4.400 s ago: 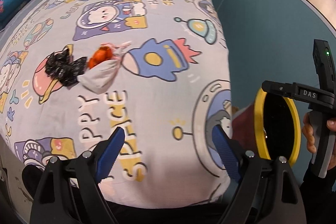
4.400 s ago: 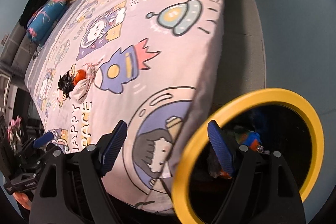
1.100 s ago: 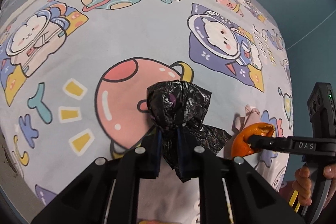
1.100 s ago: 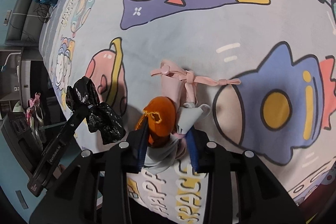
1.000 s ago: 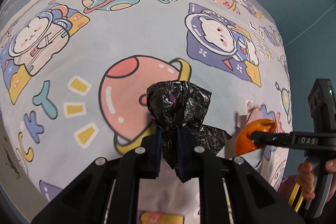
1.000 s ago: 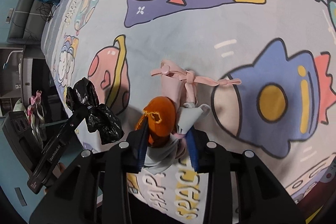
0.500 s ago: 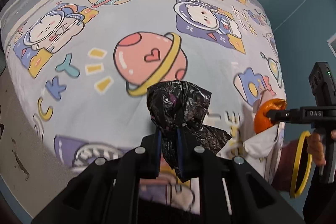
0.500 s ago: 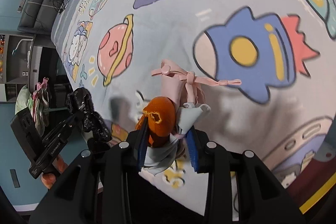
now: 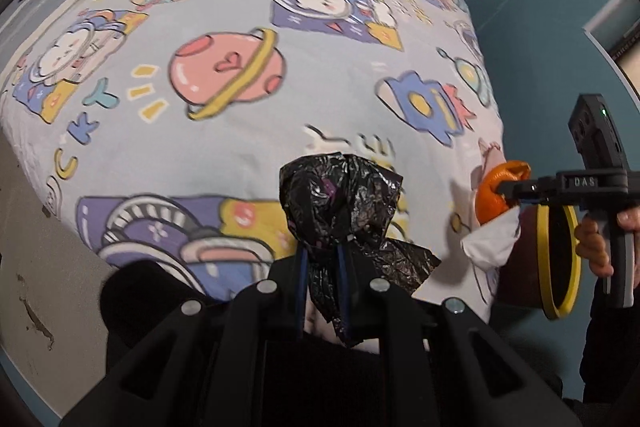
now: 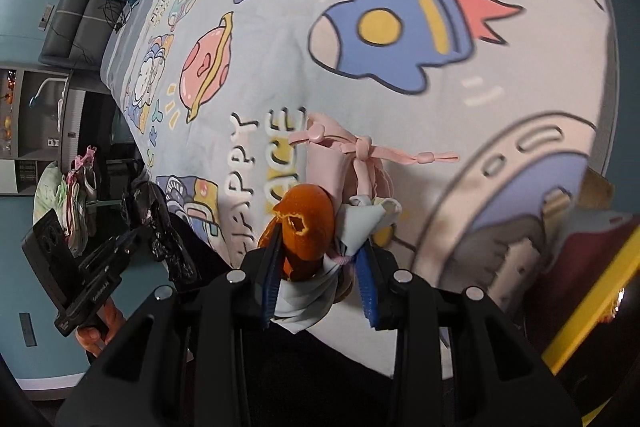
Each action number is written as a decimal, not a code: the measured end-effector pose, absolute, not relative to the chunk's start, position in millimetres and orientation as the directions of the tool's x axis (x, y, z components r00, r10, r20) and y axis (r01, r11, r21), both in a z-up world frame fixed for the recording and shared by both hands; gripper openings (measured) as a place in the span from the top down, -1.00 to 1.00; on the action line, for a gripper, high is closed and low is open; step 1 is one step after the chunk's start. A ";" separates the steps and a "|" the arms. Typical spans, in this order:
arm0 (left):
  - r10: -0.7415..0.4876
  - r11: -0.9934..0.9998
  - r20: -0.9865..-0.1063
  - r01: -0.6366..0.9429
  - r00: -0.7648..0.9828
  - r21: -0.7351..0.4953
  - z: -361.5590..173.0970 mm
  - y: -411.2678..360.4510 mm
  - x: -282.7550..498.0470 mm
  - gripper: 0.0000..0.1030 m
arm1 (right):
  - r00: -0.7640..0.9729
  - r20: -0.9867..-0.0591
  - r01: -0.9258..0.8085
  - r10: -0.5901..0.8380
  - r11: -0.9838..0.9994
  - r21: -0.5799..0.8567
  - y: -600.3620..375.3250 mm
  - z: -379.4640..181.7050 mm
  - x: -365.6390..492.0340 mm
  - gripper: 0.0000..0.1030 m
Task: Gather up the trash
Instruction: 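Lift and carry the black bag and white bundle over the yellow bin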
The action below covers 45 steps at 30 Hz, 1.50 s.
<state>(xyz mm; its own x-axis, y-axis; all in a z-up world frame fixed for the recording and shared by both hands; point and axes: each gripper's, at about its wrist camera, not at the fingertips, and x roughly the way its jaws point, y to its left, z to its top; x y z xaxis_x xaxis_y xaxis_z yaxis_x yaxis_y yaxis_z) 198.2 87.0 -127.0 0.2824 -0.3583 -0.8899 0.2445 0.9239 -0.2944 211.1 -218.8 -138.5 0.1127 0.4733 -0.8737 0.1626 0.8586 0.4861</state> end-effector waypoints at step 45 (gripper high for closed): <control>-0.484 0.627 -0.854 0.757 0.192 -0.186 -47.2 -195.7 104.8 0.77 | 0.407 -0.895 0.508 0.184 0.769 0.389 -434.2 -98.6 49.0 0.38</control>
<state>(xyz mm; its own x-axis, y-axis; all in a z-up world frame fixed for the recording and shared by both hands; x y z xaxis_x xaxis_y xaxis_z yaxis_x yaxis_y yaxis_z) 104.8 -195.7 -47.2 0.1917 -0.4843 -0.8536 0.7568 0.6268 -0.1857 49.0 -434.2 -98.6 0.4074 0.1836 -0.8946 0.5076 0.7688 0.3890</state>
